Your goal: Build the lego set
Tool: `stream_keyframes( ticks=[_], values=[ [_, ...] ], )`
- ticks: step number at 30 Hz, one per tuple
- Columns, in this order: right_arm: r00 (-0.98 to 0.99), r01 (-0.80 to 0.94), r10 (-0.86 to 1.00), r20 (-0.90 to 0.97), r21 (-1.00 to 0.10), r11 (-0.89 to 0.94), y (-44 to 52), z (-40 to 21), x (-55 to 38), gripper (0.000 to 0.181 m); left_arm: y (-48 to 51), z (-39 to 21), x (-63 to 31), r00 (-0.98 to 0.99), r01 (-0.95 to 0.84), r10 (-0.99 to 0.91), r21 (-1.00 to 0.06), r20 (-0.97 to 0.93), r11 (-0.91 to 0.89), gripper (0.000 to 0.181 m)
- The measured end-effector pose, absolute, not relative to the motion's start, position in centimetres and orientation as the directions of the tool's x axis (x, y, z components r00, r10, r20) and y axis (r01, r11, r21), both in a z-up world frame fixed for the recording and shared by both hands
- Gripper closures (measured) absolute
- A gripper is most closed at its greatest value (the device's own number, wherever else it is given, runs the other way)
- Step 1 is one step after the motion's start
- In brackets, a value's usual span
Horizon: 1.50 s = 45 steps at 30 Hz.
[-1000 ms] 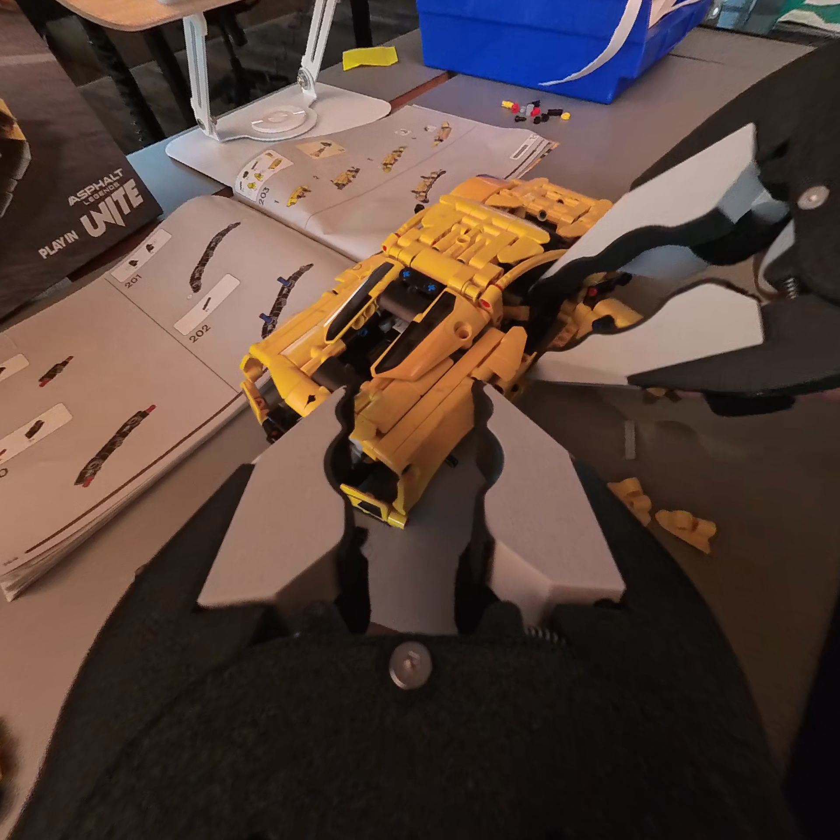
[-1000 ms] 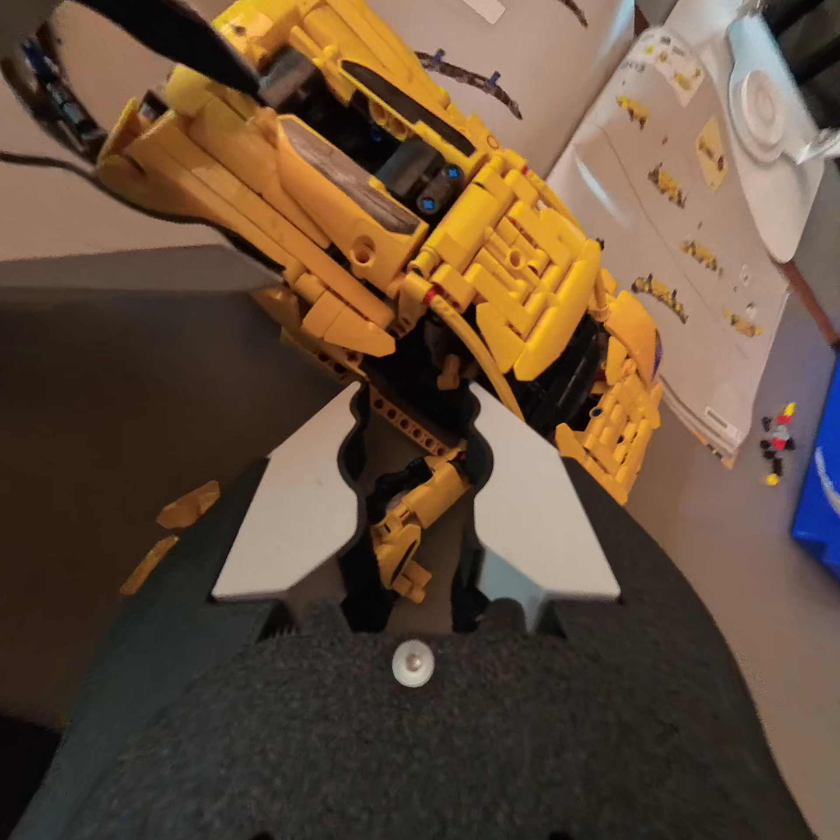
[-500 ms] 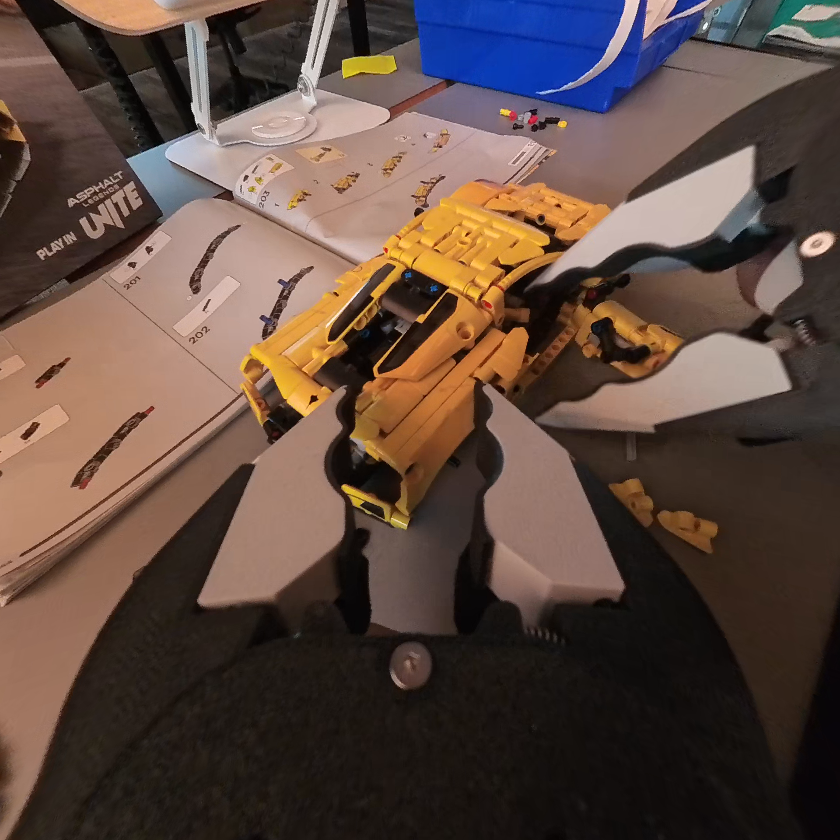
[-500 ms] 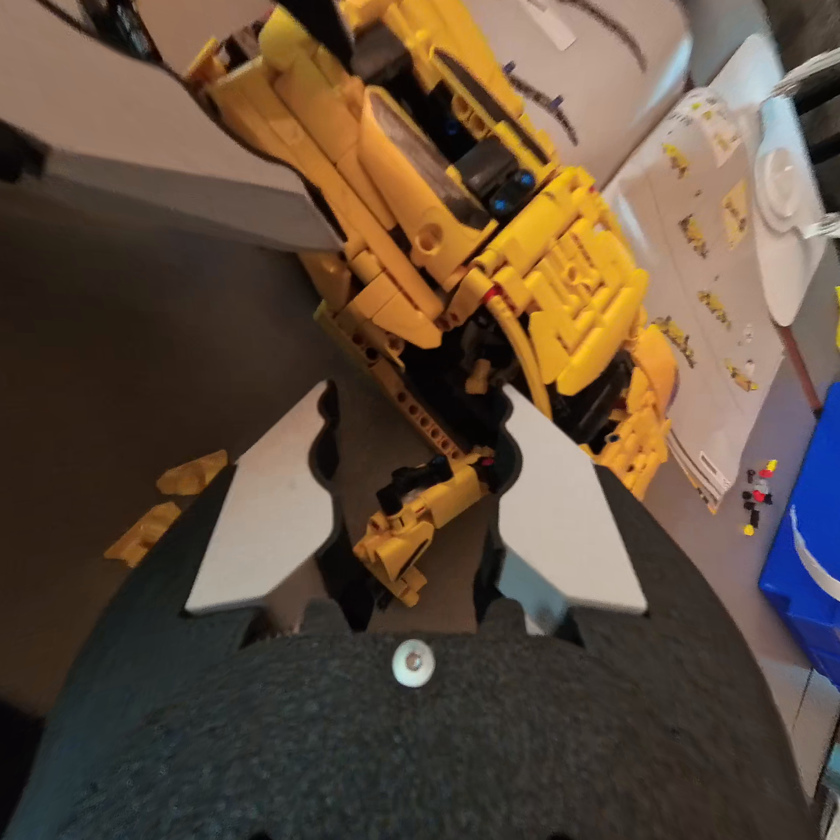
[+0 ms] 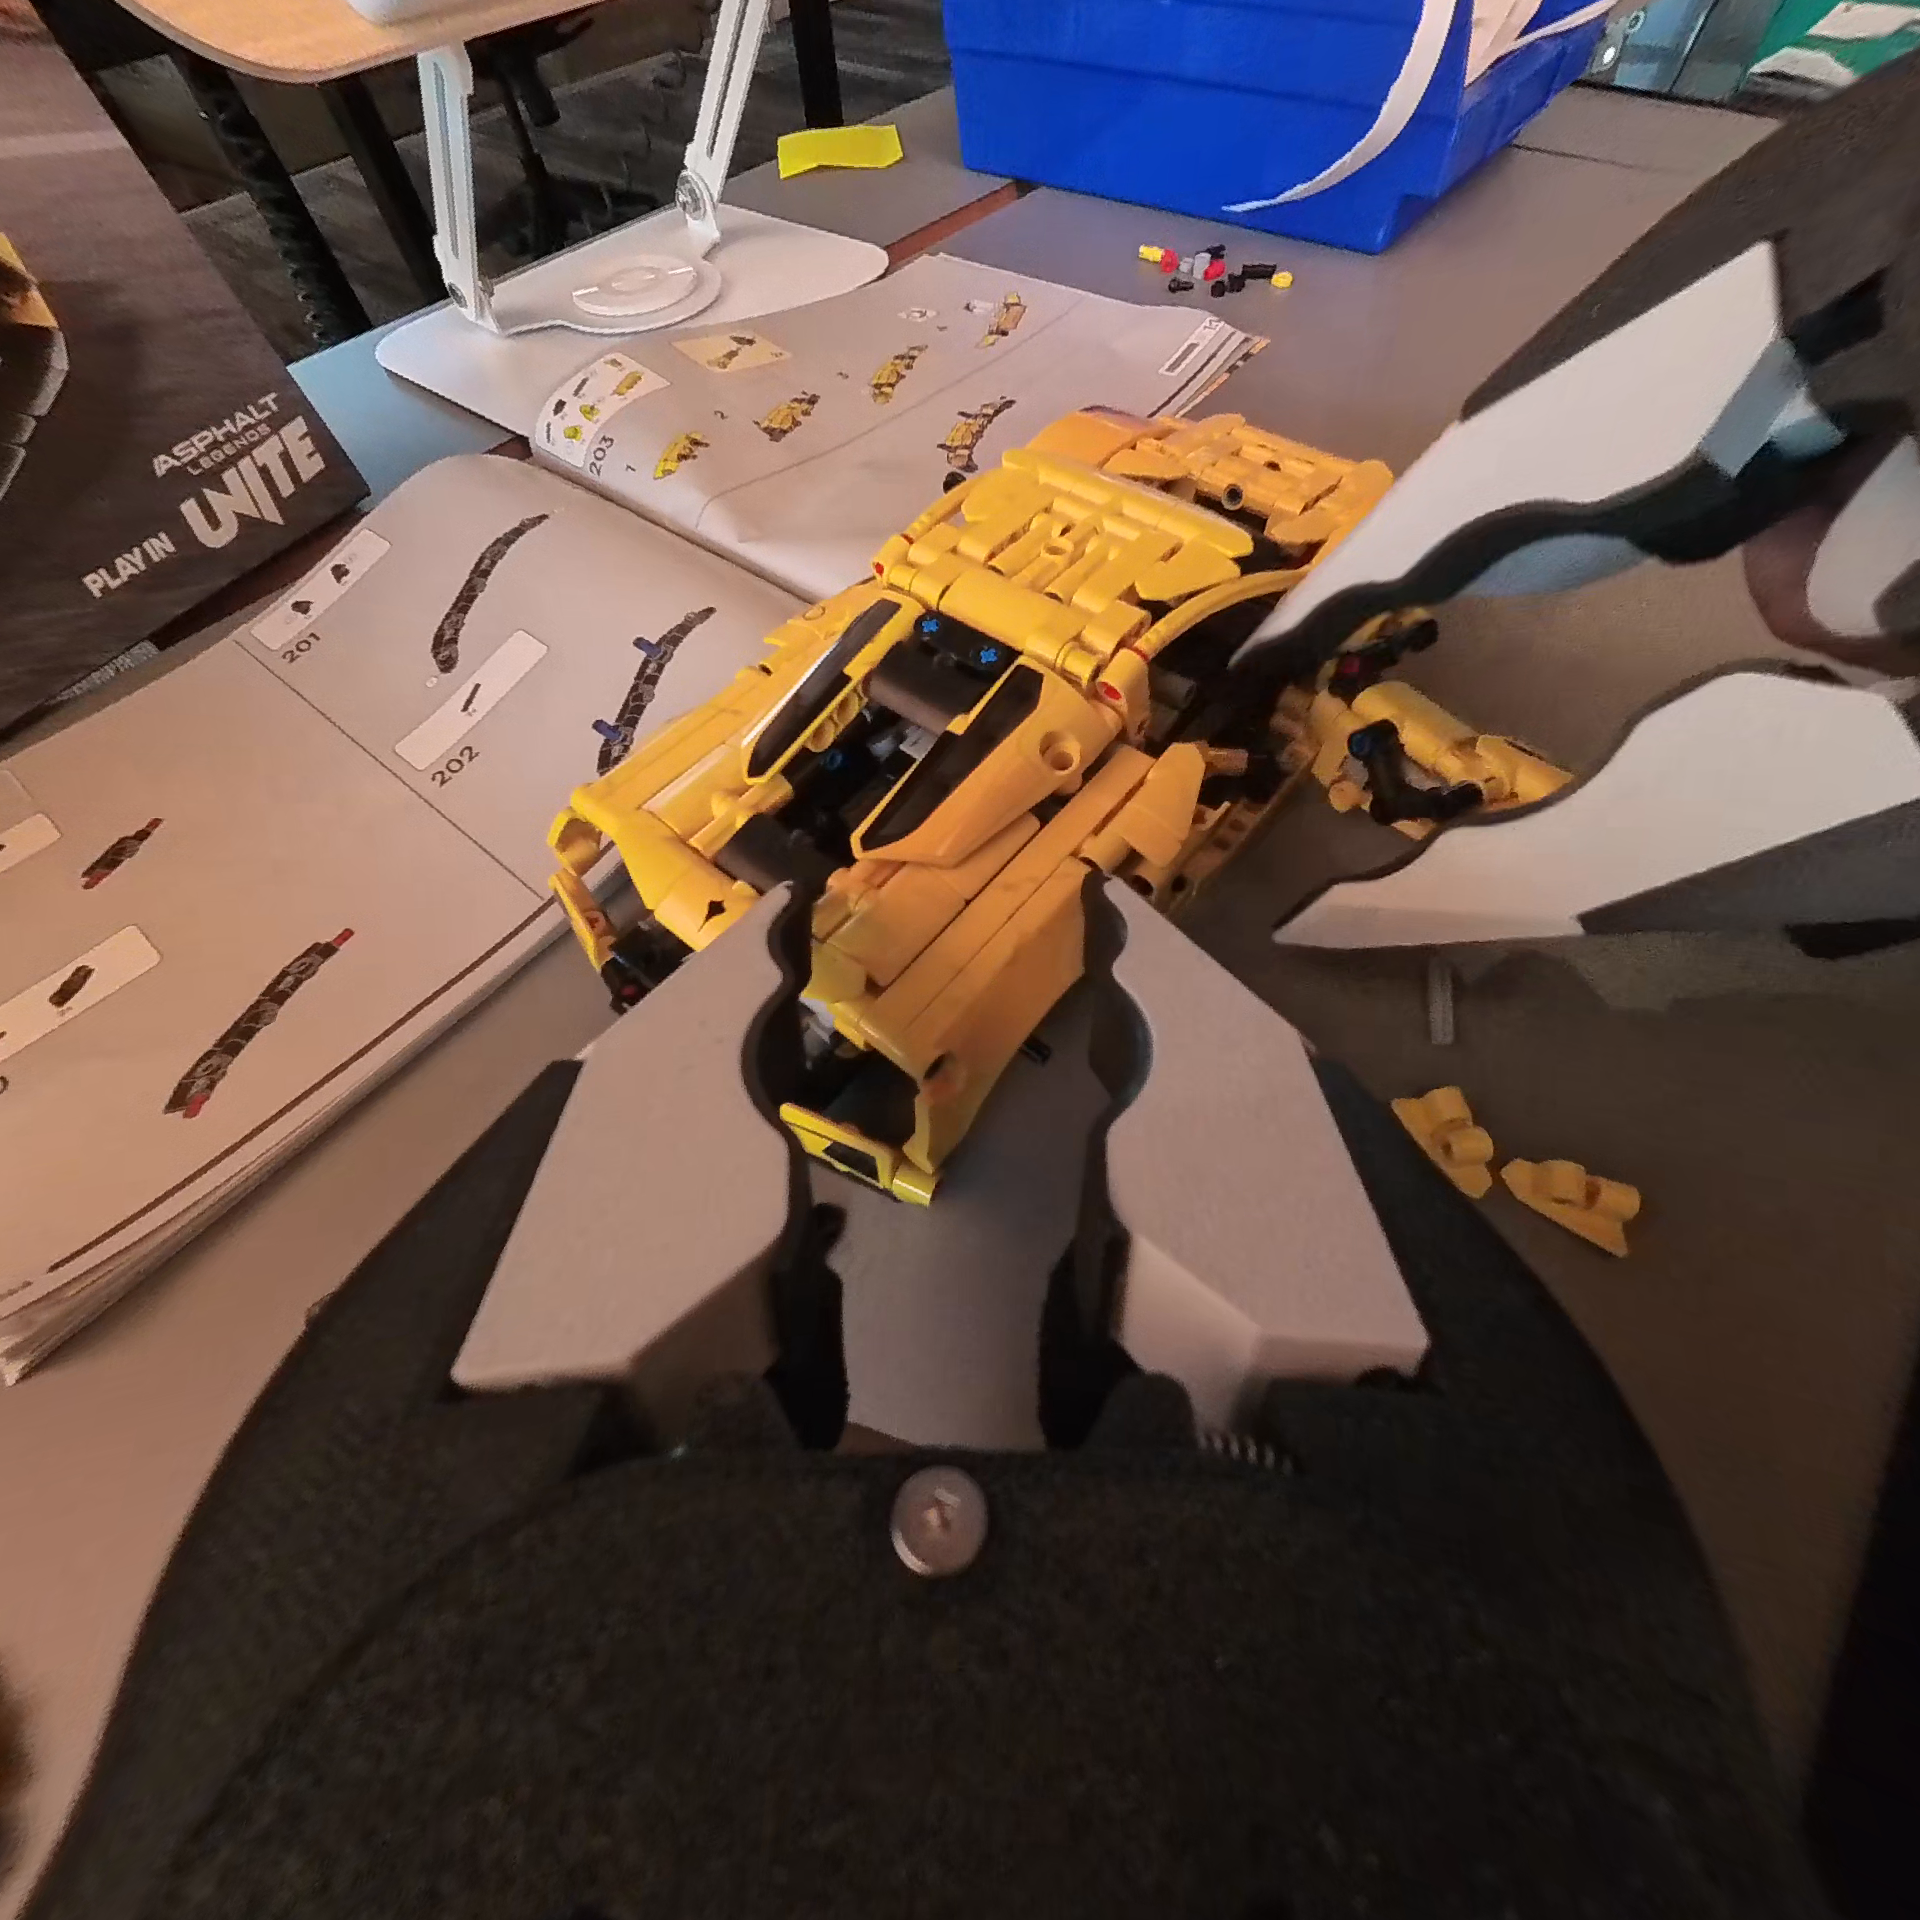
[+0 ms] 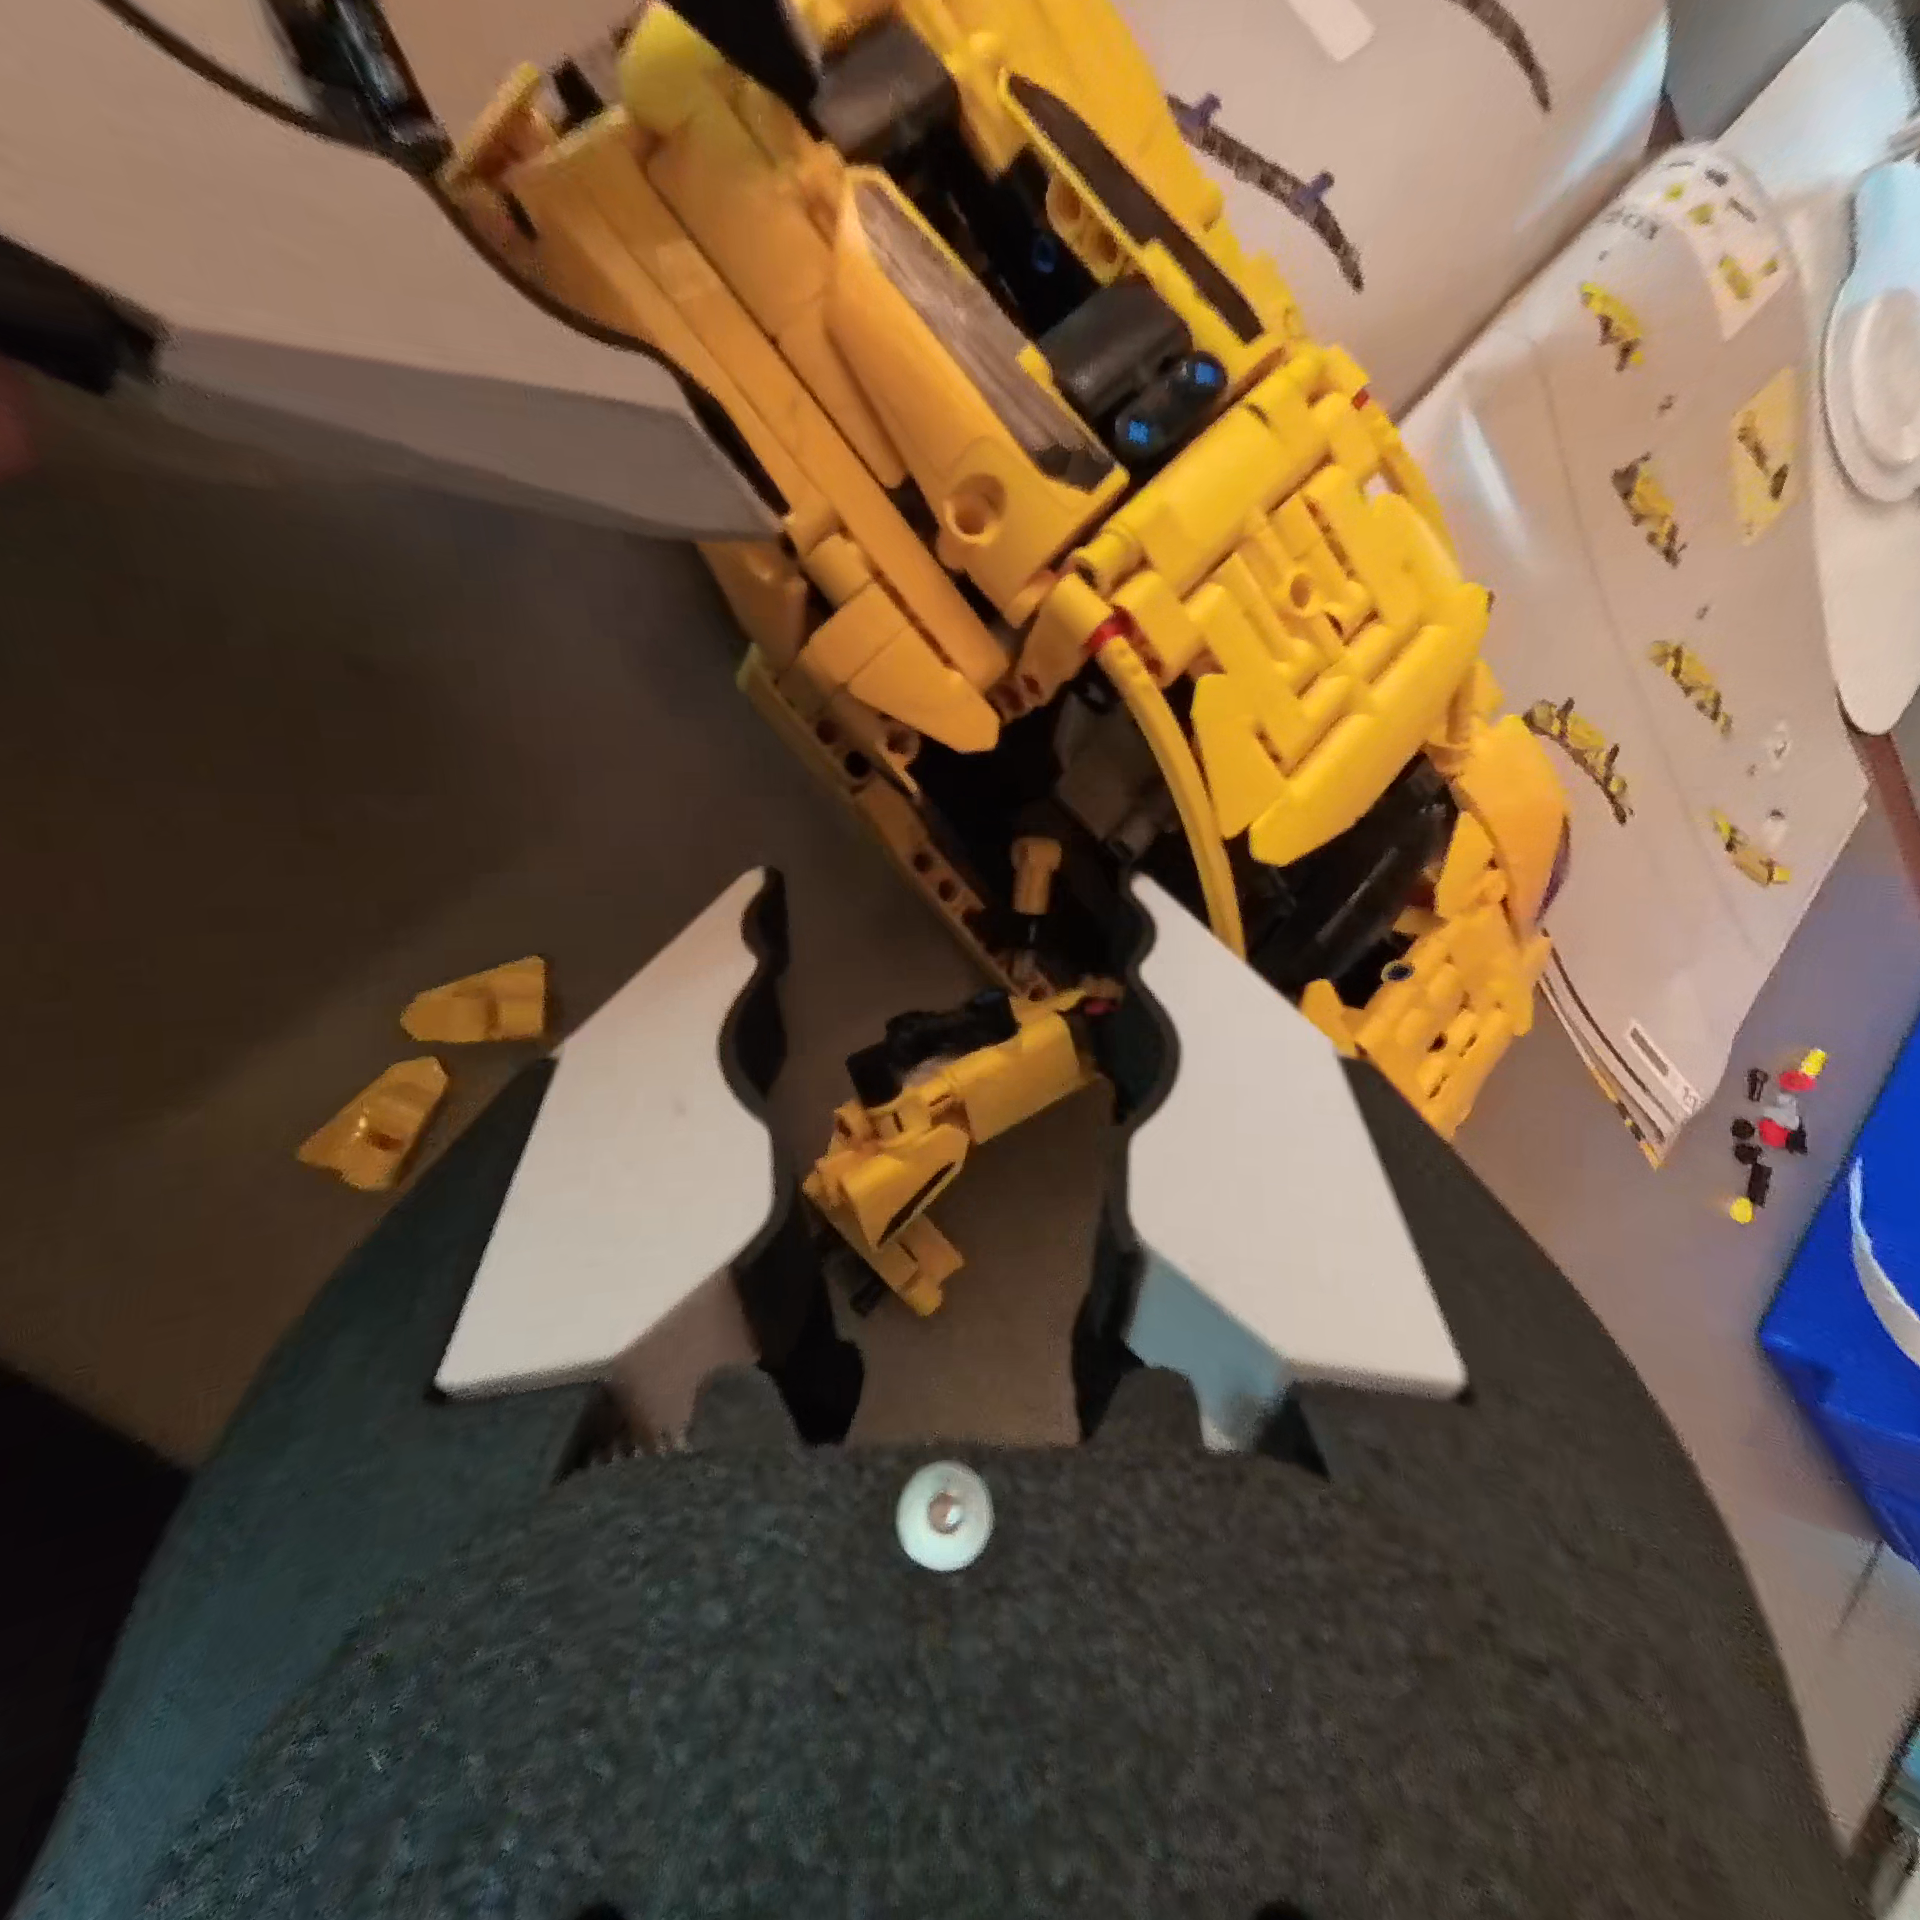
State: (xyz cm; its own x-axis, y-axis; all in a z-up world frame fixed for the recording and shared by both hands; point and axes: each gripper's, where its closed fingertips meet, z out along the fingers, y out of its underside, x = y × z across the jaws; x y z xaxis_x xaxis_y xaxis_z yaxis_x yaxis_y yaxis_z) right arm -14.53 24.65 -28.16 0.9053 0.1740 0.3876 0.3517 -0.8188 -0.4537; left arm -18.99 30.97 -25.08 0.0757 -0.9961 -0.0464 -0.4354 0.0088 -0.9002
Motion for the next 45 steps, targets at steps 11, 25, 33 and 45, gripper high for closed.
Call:
stream_keyframes(
  ticks=[11,25,33,45],
  values=[
    [0.957,0.248,0.178,0.229,-0.329,-0.911,24.1,-29.9,-13.6,0.129,30.9,-25.1,-19.0,0.072,-0.433,-0.996,-0.901,-0.046,0.010,0.129],
    [0.926,0.357,0.291,0.239,-0.313,-0.880,24.3,-29.0,-14.3,0.181,30.9,-25.1,-19.0,0.072,-0.434,-0.996,-0.901,-0.048,0.012,0.129],
    [0.930,0.354,0.288,0.230,-0.338,-0.872,24.3,-28.4,-14.7,0.151,30.9,-25.1,-19.0,0.072,-0.434,-0.996,-0.901,-0.047,0.011,0.129],
    [0.922,0.383,0.343,0.178,-0.292,-0.877,23.7,-29.0,-15.4,0.181,30.9,-25.1,-19.0,0.072,-0.433,-0.996,-0.901,-0.046,0.010,0.129]
  ],
)
